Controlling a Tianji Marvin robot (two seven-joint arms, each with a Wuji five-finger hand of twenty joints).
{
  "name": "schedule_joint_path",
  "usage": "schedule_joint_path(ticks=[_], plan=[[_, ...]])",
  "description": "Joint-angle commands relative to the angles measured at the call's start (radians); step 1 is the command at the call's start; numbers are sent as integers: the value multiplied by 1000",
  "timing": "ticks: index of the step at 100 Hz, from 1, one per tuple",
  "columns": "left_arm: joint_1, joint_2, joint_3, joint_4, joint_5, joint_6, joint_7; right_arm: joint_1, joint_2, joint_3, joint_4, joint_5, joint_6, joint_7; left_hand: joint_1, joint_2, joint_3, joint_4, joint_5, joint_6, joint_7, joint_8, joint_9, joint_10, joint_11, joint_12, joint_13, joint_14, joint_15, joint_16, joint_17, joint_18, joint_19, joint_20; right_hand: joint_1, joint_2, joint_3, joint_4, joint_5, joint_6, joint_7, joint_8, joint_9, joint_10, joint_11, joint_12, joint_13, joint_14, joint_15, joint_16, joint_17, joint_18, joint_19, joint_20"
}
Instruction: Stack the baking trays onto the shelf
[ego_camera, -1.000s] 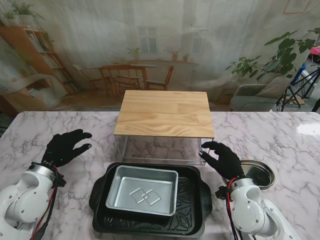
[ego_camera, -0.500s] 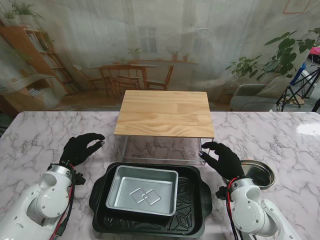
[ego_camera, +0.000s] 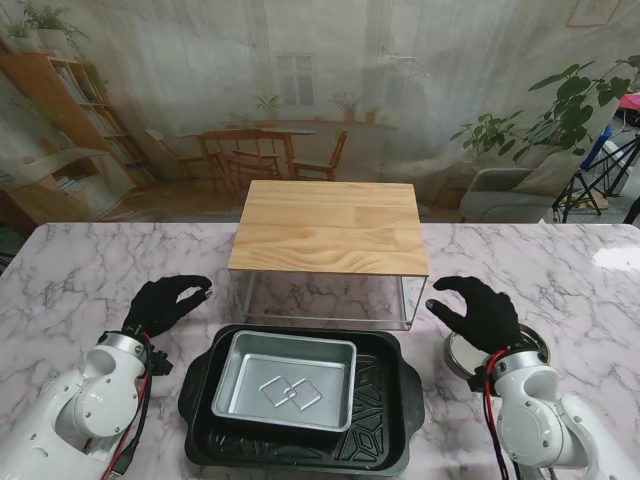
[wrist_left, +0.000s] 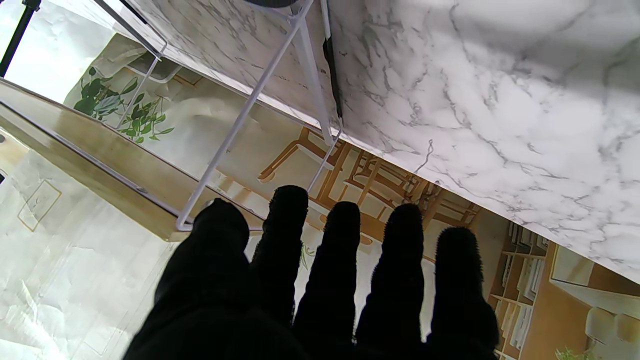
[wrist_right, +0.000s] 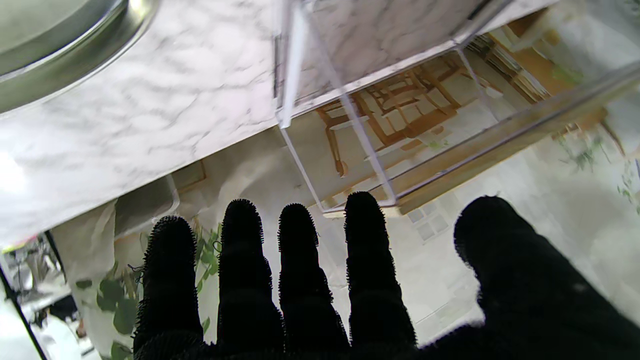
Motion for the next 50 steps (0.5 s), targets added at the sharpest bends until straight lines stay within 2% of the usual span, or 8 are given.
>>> schedule_joint_path(ticks=[1,22,36,50], plan=[[-4,0,6,1,7,3,-21,5,22,27,-3,18,9,9,34,15,7,20,22,7,6,-6,27,9,4,17,19,6,19,8,-11,22,10,26,-24,-13,-1,7,-7,-18,2,3,-27,-17,3,-10,-30,-30,-43,-2,-7,-34,-3,13],[-4,1,3,3,17,3,-18,30,34,94,27,-64,32,47,29,18,4,20,23,8,5,-6,26,10,3,19,18,4,17,8,-13,20,9,27,-7,-66,23,13,-34,-52,4,8,-99,-37,-8,-14,-50,-44,-51,-6,-10,-46,-2,12],[-3,2,0,4,25,1,-18,63,55,111,77,-197,34,85,30,20,4,21,24,8,5,-6,26,10,3,19,17,3,17,8,-13,20,8,27,-8,-165,127,14,-103,-93,35,27,-230,-69,-1,-21,-106,-89,-68,-18,-25,-80,-8,11],[-3,3,-1,5,37,6,-19,111,71,103,139,-297,42,107,31,20,5,21,23,9,5,-6,24,8,2,20,15,3,16,8,-14,18,7,27,25,-273,280,18,-161,-74,50,22,-251,-84,14,-25,-138,-115,-103,-54,-40,-107,-36,-3]])
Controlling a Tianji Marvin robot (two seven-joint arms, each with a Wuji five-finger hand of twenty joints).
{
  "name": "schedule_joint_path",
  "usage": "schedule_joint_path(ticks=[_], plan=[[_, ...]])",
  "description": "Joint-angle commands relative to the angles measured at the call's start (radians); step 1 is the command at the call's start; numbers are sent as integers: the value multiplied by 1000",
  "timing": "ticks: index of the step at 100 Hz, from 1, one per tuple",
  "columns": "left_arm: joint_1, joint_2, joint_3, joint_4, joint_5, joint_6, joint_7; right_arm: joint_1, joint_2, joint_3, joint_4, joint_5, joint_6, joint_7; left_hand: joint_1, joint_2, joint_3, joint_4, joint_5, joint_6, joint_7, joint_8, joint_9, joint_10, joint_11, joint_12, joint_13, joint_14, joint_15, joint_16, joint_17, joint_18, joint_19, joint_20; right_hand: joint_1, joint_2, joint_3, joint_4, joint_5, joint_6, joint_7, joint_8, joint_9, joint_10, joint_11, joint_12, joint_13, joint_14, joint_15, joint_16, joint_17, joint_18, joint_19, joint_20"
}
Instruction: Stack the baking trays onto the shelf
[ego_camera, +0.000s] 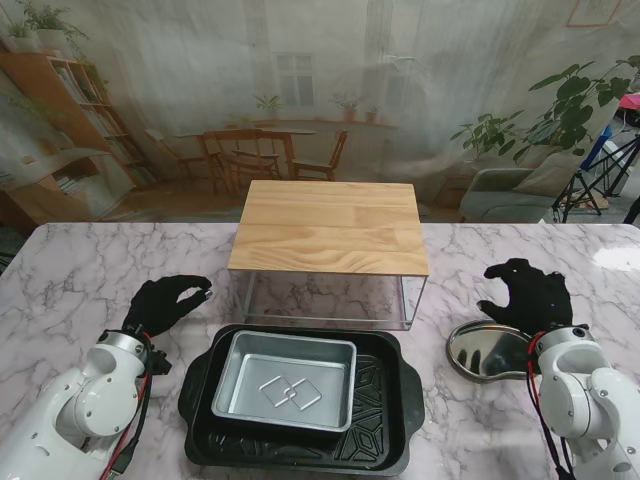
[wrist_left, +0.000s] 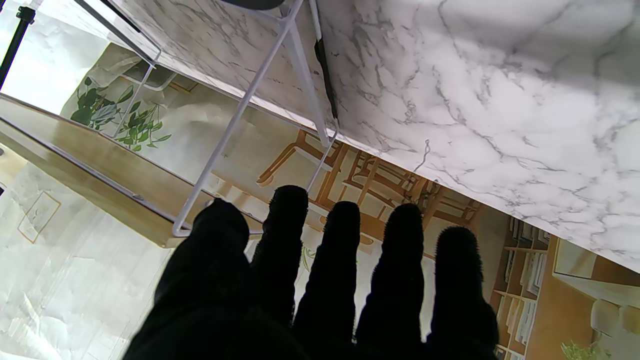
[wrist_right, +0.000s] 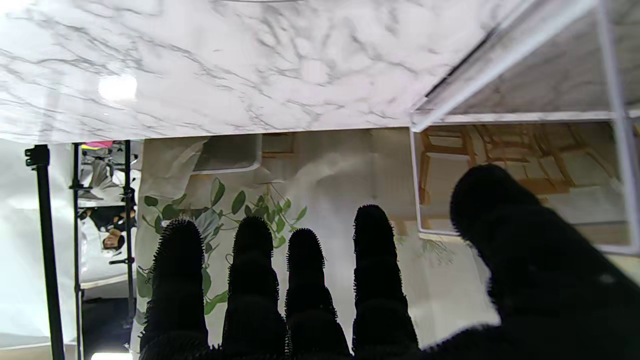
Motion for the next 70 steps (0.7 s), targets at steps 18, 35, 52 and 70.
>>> schedule_joint_path(ticks=[18,35,52,70], plan=[[2,1,0,0,5,10,-13,74,25,-36,112,-60,56,10,30,23,4,21,25,9,6,-5,28,10,4,11,19,2,17,8,-12,18,8,18,25,-151,175,2,-38,64,39,-13,-20,8,86,29,46,-28,9,0,31,-78,25,-12],[0,0,3,6,6,24,-8,118,35,-84,213,-124,88,-32,30,24,5,22,27,12,6,-6,29,11,5,12,19,3,20,10,-13,20,10,20,19,-193,143,-20,67,99,109,13,-30,46,155,93,38,-18,87,45,32,-92,82,-33],[-2,0,6,8,9,31,-7,137,40,-120,268,-136,138,-22,30,26,5,23,29,13,7,-6,31,12,7,13,21,3,22,11,-14,18,11,21,24,-209,116,-17,62,75,163,79,-65,53,152,112,5,-16,88,44,10,-95,84,-54],[-4,2,10,9,19,40,-10,160,41,-154,320,-129,176,-42,29,27,5,23,29,12,7,-6,30,11,7,13,20,2,22,11,-13,17,11,21,20,-200,126,-14,29,65,157,88,-81,48,145,113,-19,-17,79,41,-10,-95,73,-61]])
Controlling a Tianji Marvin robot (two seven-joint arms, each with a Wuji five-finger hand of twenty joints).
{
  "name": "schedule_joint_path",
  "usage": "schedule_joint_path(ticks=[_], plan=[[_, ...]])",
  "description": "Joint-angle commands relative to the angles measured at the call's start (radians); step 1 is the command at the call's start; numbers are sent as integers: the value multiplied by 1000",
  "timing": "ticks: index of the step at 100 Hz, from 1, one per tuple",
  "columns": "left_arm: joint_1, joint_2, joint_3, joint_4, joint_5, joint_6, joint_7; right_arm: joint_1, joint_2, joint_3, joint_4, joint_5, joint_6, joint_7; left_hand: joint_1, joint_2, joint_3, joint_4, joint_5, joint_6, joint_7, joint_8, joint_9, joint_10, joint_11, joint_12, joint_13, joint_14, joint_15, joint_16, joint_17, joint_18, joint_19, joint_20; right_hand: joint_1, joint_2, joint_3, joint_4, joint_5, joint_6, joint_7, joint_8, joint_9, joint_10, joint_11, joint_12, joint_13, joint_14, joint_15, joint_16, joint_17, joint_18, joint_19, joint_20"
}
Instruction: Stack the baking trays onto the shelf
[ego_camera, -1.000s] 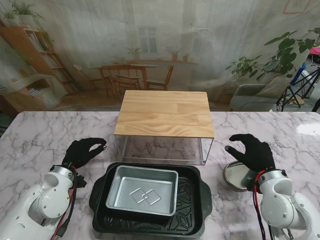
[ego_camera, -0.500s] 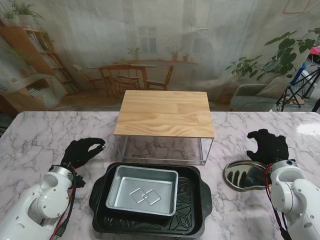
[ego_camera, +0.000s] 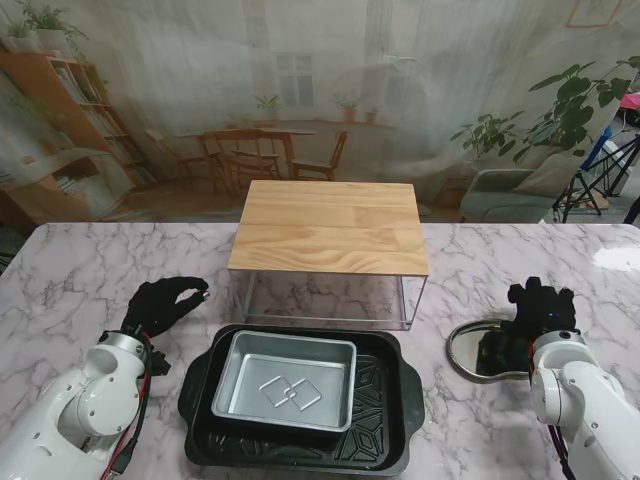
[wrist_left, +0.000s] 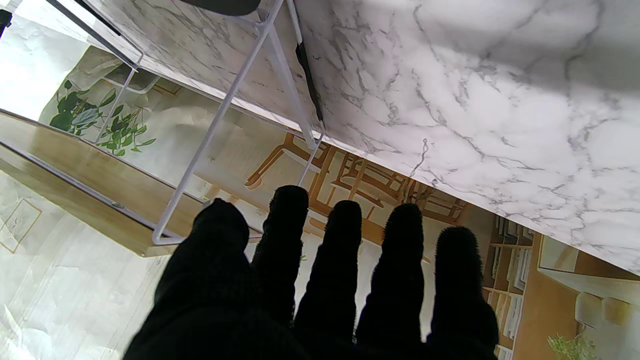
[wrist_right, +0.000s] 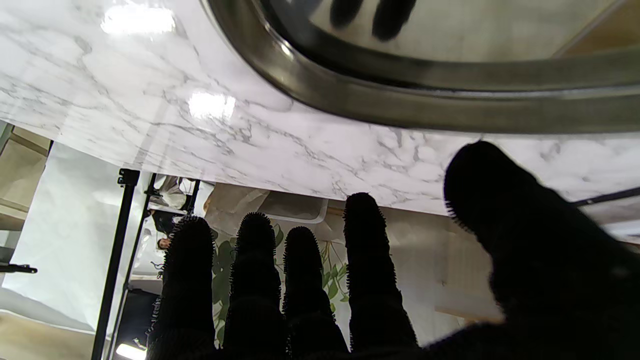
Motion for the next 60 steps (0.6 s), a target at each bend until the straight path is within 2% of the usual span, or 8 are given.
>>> schedule_joint_path(ticks=[1,36,60], plan=[[-1,1,4,4,1,5,-14,5,-1,-8,24,1,13,-12,30,27,5,23,29,9,7,-6,22,2,7,12,20,2,21,10,-13,17,11,21,-7,-41,15,-9,-34,-8,7,23,-41,12,11,6,-33,-3,44,9,-28,-18,-2,-14],[-3,1,6,4,2,8,-19,50,2,-62,95,0,69,-23,29,28,4,23,29,11,7,-7,23,2,8,12,20,2,21,10,-14,16,10,21,-15,-4,37,-6,0,-28,-1,20,-51,10,-25,-22,-54,3,23,-1,-44,-16,-20,-17],[-4,2,8,4,2,12,-22,61,1,-87,120,13,108,-28,28,28,4,23,29,11,7,-7,22,1,8,12,20,3,21,10,-14,18,10,21,-12,43,78,-3,44,-49,7,26,-55,7,-37,-39,-62,2,15,-4,-69,8,-52,-23]])
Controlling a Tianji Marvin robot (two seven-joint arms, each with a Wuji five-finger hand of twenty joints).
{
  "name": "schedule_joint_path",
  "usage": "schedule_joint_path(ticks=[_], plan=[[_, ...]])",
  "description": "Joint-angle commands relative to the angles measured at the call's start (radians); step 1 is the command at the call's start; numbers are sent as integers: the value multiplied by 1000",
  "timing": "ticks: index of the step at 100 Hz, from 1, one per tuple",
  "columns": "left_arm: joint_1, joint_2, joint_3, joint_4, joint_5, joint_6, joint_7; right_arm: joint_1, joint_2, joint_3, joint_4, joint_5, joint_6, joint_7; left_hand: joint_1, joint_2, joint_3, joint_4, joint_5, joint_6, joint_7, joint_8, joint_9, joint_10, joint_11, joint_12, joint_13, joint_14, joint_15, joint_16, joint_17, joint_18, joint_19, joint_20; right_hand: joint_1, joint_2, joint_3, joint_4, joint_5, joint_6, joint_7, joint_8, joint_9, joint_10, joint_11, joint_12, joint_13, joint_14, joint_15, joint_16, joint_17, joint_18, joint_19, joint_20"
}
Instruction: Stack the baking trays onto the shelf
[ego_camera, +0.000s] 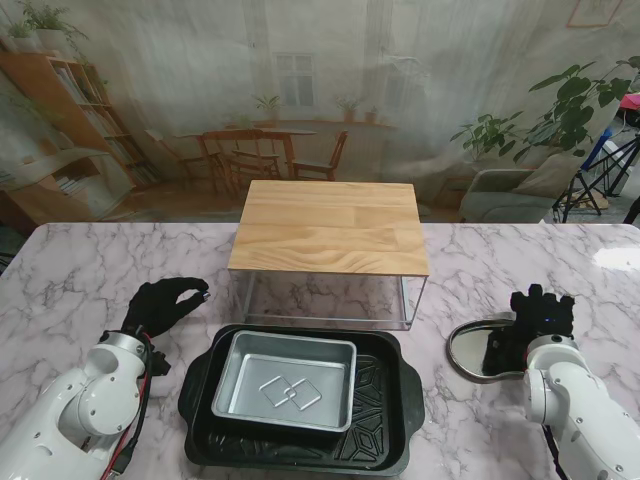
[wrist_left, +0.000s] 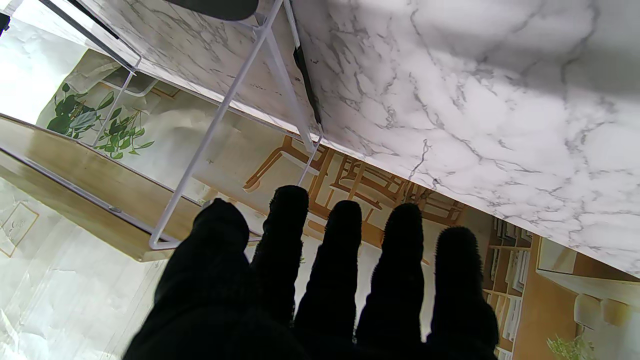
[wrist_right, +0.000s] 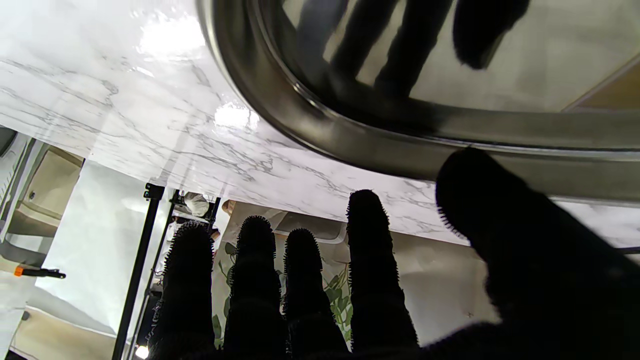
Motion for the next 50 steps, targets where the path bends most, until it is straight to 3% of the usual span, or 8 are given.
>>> schedule_joint_path(ticks=[1,25,35,42,50], plan=[[-1,0,5,2,1,5,-16,2,-1,-7,17,6,12,-2,27,29,4,23,28,9,7,-7,22,1,8,12,20,3,16,10,-14,18,10,20,-11,21,37,-4,25,-25,8,26,-46,6,-30,-13,-37,2,14,-4,-21,9,-22,-12],[-3,1,8,3,3,8,-19,16,-3,-29,43,32,39,-1,28,29,4,23,27,10,7,-8,18,1,6,11,17,2,15,9,-15,16,9,20,-6,51,21,-8,32,-40,4,31,-52,4,-64,-42,-47,-1,9,-4,-27,10,-36,-8],[-3,1,8,3,2,9,-19,21,-4,-38,53,42,48,-5,28,30,4,23,27,10,7,-8,17,1,6,11,17,2,15,9,-15,16,8,20,4,54,21,-9,87,-74,49,59,-50,4,-70,-51,-48,-2,7,-5,-26,10,-38,-3],[-3,1,8,3,3,9,-18,24,-6,-45,58,55,53,-9,28,30,4,23,26,10,6,-8,16,1,5,11,17,3,15,9,-15,16,9,20,58,18,4,-100,97,-141,187,30,-49,2,-62,-60,-51,-4,5,-7,-26,10,-44,7],[-3,1,8,3,4,9,-17,27,-8,-52,63,68,59,-10,28,29,4,23,28,9,7,-7,16,1,5,11,17,3,15,9,-14,15,9,20,127,-8,-7,-129,93,-217,317,24,-42,-1,-36,-50,-52,-5,1,-11,-29,9,-52,8]])
